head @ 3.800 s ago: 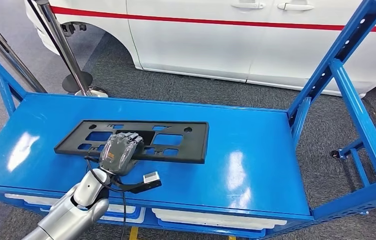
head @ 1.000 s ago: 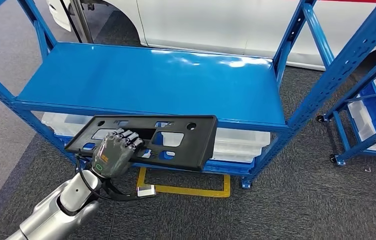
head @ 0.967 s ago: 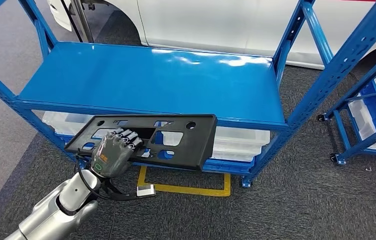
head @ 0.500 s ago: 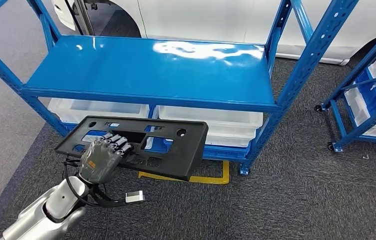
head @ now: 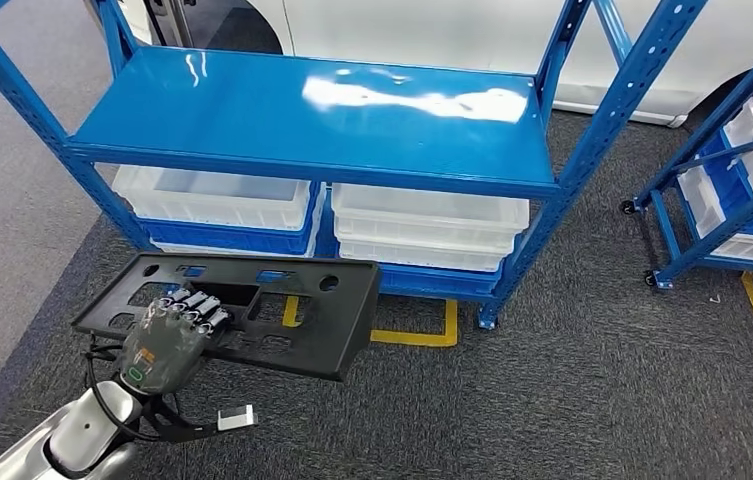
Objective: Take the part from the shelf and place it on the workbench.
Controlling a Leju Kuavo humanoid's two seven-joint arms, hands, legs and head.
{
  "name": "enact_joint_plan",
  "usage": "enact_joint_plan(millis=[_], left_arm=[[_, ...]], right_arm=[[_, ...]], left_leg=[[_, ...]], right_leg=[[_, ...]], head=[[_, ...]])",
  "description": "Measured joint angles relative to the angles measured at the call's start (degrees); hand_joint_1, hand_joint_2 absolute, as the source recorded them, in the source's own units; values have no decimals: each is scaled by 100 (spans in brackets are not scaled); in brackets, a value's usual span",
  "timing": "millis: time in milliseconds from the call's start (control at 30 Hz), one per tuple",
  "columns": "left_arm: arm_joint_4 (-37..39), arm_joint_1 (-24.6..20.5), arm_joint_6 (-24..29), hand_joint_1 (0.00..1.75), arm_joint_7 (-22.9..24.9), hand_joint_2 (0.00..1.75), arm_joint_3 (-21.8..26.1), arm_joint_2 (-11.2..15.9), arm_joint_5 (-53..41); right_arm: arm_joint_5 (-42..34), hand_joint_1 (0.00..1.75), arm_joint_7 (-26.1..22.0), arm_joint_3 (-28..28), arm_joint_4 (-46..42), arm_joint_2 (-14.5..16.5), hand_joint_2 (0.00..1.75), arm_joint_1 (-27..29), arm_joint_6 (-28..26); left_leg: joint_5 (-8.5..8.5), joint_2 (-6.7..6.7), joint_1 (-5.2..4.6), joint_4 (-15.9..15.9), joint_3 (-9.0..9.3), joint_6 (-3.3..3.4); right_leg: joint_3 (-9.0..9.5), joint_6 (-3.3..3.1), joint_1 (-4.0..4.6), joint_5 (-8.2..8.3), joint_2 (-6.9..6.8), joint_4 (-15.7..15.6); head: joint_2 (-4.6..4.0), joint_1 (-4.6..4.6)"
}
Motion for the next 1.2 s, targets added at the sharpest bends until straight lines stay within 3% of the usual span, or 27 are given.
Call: enact_joint_plan(millis=[67,100,133,200,233,300,367,400,433,500,533,600,667,733,800,867,900,933,1000,1067,1100,1133,1200], left_arm=[[-69,148,4,175,-11,175,132,43,-36],[-90,173,7,175,-14,175,167,53,-41],[-104,186,8,175,-14,175,189,60,-41],[-126,221,9,175,-16,175,214,78,-47],[-137,245,6,175,-20,175,228,91,-52],[-163,316,-1,175,-28,175,287,121,-61],[-184,398,-6,175,-42,175,368,147,-64],[-192,434,-9,175,-61,175,403,159,-73],[-198,465,-14,175,-84,175,432,172,-86],[-213,509,-18,175,-131,175,480,202,-114],[-222,520,-15,175,-148,175,500,214,-123],[-250,530,-3,175,-172,175,544,222,-139],[-268,549,1,175,-178,175,583,221,-166],[-272,567,-1,175,-178,175,602,220,-189],[-276,571,-3,175,-178,175,613,220,-196],[-279,580,-4,175,-178,175,617,220,-198],[-279,587,-4,175,-178,175,617,220,-198],[-279,593,-4,175,-178,175,617,220,-198],[-279,595,-4,175,-178,175,618,220,-198],[-278,576,-5,175,-178,175,619,217,-195],[-278,562,-8,175,-176,175,619,215,-192],[-278,550,-11,175,-175,175,618,213,-190],[-278,548,-15,175,-174,175,617,209,-184]], right_arm=[[17,0,4,0,-2,5,0,-4,-4],[23,0,5,0,-3,3,0,-4,-3],[27,0,4,0,-3,1,0,-8,-3],[40,0,3,0,-2,6,0,-21,2],[53,0,2,1,-1,9,0,-28,4],[87,0,5,3,0,20,0,-34,8],[117,0,7,7,1,36,0,-30,7],[140,0,-1,10,1,46,0,-29,7],[168,0,-19,17,1,54,0,-29,11],[247,0,-106,57,1,63,0,-31,28],[295,0,-168,92,0,58,0,-27,37],[385,0,-294,170,2,50,0,-6,50],[437,0,-362,241,6,47,0,10,60],[472,0,-384,293,9,44,0,11,65],[490,0,-390,328,11,41,0,12,75],[492,0,-392,357,13,41,0,12,85],[492,0,-392,371,13,41,0,12,87],[493,0,-392,382,14,41,0,11,90],[496,0,-392,399,17,41,0,12,94],[499,0,-391,410,23,10,0,20,98],[499,0,-392,415,28,-5,0,25,101],[500,0,-393,418,32,-22,0,31,103],[501,0,-398,425,39,-25,0,28,108]], left_leg=[[164,3,-30,25,-193,-43],[226,3,-20,14,-226,-76],[289,5,-4,-9,-250,-115],[360,-3,21,-70,-294,-186],[270,-12,22,-40,-327,-214],[-213,-26,30,367,-445,-265],[-665,-27,49,1086,-580,-324],[-706,-26,63,1357,-596,-354],[-616,-25,79,1480,-551,-387],[-284,14,122,1173,-231,-462],[-229,77,116,855,-10,-506],[-360,175,97,297,320,-473],[-465,134,82,127,366,-340],[-414,62,89,114,307,-229],[-340,0,86,103,234,-116],[-275,-78,62,110,146,-49],[-246,-125,46,112,108,-34],[-220,-177,27,114,78,-27],[-179,-292,-16,112,46,-19],[-142,-394,-16,111,17,-32],[-119,-442,12,111,-4,-55],[-99,-476,44,111,-25,-82],[-48,-576,95,79,-48,-149]], right_leg=[[707,-143,50,224,4,-822],[921,-191,81,188,7,-1195],[987,-208,104,153,7,-1371],[963,-227,105,275,4,-1519],[940,-252,85,356,0,-1581],[860,-287,41,477,-12,-1661],[690,-285,30,540,-22,-1572],[595,-273,21,557,-27,-1508],[496,-259,8,570,-31,-1437],[306,-220,-31,583,-63,-1278],[222,-188,-35,585,-81,-1192],[109,-121,-12,592,-119,-1054],[59,-68,12,632,-174,-1004],[13,-19,-6,572,-188,-931],[-141,27,-27,226,-118,-521],[-386,43,-28,-197,-69,189],[-451,33,-24,-294,-64,437],[-427,8,-15,-281,-58,497],[-81,-110,25,17,24,-3],[325,-304,66,290,330,-729],[433,-367,90,362,458,-949],[463,-400,106,378,543,-1034],[473,-389,143,433,482,-1081]], head=[[-1,-2],[-1,-3],[-2,-2],[-1,-2],[-1,-3],[0,-8],[-1,-10],[-1,-11],[-1,-11],[1,-12],[1,-17],[1,-19],[0,-14],[0,-13],[0,-13],[0,-13],[0,-13],[0,-13],[0,-13],[1,-30],[1,-32],[1,-35],[0,-21]])
